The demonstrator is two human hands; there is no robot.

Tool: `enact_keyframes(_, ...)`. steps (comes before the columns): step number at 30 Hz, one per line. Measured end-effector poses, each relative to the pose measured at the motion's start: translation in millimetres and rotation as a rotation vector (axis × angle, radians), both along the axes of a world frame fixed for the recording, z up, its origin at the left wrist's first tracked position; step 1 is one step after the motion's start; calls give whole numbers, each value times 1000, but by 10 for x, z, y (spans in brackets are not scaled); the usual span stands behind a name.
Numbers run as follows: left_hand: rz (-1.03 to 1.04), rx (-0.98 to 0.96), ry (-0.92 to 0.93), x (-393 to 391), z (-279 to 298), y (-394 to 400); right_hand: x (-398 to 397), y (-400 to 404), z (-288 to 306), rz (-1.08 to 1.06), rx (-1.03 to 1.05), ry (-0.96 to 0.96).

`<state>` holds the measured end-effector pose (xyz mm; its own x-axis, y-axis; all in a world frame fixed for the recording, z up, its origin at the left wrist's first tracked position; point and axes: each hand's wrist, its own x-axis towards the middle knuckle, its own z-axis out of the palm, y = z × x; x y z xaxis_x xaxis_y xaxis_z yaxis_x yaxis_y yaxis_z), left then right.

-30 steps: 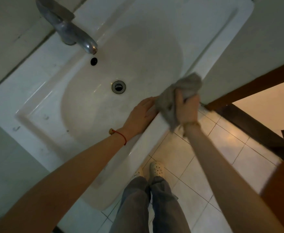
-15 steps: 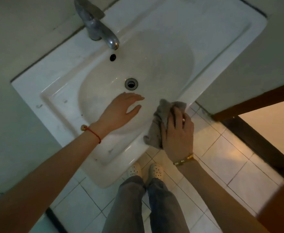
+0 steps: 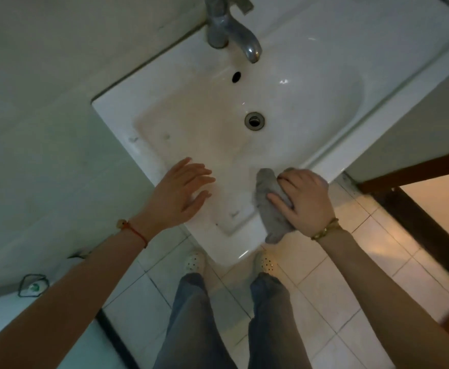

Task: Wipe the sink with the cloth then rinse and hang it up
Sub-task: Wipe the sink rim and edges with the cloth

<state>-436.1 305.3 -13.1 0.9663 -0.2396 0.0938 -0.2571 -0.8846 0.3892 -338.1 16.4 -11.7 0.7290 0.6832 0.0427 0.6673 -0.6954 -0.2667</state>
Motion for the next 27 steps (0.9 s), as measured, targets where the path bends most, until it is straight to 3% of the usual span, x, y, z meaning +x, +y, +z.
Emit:
enact_keyframes(3, -40, 4, -17, 7, -75, 31, -420, 250, -9, -116, 45, 15)
enact_keyframes(7, -49, 21, -93, 1, -173, 53, -1180, 609, -73, -73, 148, 119)
enact_keyframes(11, -45, 35, -111, 5, -199, 57, -937, 397, -16, -19, 32, 82)
enact_keyframes(14, -22, 46, -110, -12, -178, 41, -567, 238, 55, -225, -20, 44)
enact_keyframes(17, -18, 30, -128, -1, -170, 38, -733, 442, 23, -340, 28, 16)
enact_keyframes(21, -20, 21, -133, 0, -182, 20, -1278, 644, -50, -177, 176, 96)
enact_keyframes(24, -7, 16, -131, 1, -182, 12, -1120, 483, -34, -82, 109, 85)
enact_keyframes(27, 22, 20, -124, -2, -167, 3, -691, 372, -4, -233, 8, 95)
